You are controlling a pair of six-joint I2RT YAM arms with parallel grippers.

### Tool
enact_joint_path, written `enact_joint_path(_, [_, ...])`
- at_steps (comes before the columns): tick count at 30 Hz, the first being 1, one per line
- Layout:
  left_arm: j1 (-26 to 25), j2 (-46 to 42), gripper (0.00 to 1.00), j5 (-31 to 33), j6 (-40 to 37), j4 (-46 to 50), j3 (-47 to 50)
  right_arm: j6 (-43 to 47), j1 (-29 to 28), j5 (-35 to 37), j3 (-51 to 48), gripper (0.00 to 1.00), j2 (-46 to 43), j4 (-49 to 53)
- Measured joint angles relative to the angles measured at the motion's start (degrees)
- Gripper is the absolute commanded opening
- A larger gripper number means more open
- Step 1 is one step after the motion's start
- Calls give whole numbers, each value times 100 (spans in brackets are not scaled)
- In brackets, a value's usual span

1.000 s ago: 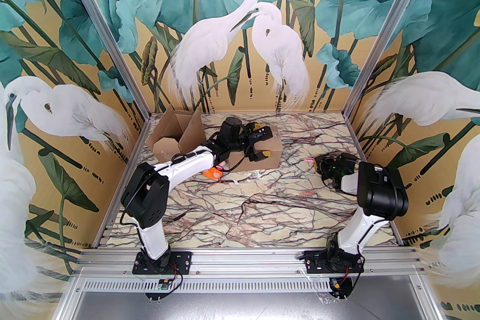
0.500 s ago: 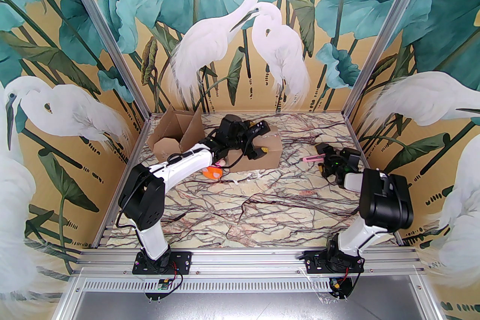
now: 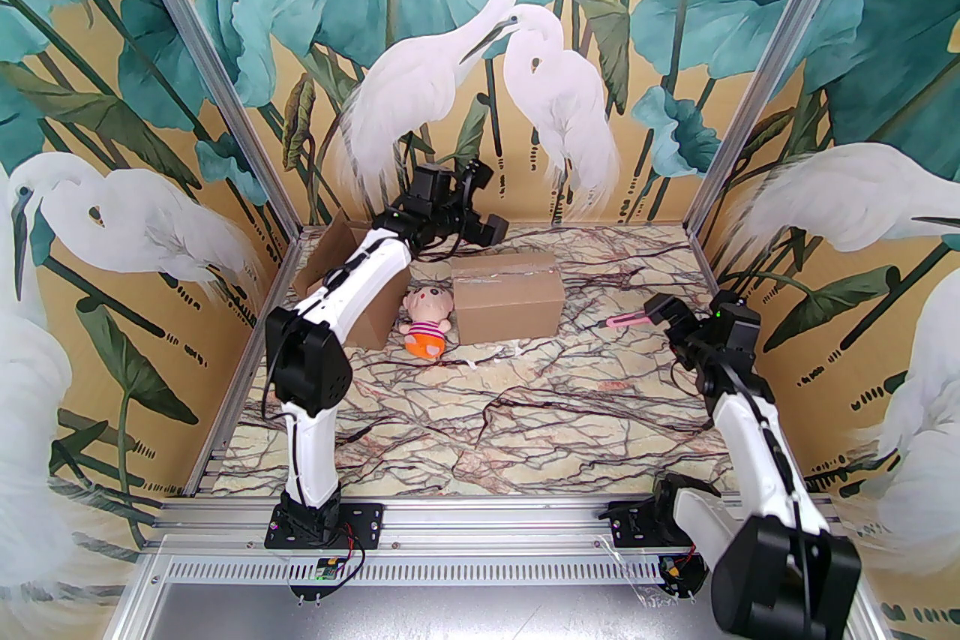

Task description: Unpack the express box

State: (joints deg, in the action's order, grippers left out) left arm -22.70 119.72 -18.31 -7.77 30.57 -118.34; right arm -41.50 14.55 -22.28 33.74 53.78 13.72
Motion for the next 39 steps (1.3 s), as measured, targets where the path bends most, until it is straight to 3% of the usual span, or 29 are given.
enact_joint_path(7, [396,516,99,-660,570,592,-197,101,-1434,-262,-542,90,-411,236])
enact_joint_path(11, [365,669,99,-1027,695,758,-216,70,-2402,-297,-584,87,109,-81])
enact_joint_path(15, [352,728,98,-1368,763,916,-216,109,-2981,-264,-295,84,951,-264])
enact_joint_path(26, [356,614,97,-1926,817,1123,264,79,-3147,-367,988,83,2616,-1016])
enact_joint_path(39, [363,-551,97,-2173,905,898,1753,-96,-3141,-299,1893,87,3298,-1021])
